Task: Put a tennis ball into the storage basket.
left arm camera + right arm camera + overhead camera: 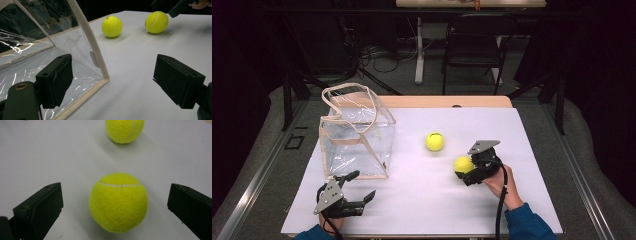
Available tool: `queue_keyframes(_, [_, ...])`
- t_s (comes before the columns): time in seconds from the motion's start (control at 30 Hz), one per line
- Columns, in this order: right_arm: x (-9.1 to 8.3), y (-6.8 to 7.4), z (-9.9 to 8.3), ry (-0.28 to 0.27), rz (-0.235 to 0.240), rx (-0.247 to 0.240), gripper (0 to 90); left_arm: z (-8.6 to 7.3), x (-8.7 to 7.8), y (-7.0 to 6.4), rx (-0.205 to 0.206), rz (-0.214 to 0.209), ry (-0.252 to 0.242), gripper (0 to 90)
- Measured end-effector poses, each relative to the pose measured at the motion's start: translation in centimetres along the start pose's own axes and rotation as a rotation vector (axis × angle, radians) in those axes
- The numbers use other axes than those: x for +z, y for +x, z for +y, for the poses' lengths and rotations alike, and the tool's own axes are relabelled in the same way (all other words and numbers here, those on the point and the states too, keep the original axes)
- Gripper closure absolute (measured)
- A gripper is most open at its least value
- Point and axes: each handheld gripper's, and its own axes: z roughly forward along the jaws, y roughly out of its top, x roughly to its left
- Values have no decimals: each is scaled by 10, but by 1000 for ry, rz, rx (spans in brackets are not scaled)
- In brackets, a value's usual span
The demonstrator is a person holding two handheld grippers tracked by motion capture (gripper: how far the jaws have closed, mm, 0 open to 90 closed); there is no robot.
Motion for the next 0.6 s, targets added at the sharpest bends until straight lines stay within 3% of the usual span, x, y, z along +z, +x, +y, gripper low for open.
queue_keyframes(0.6, [19,-4,4,58,7,3,0,0,1,0,0,-2,5,158])
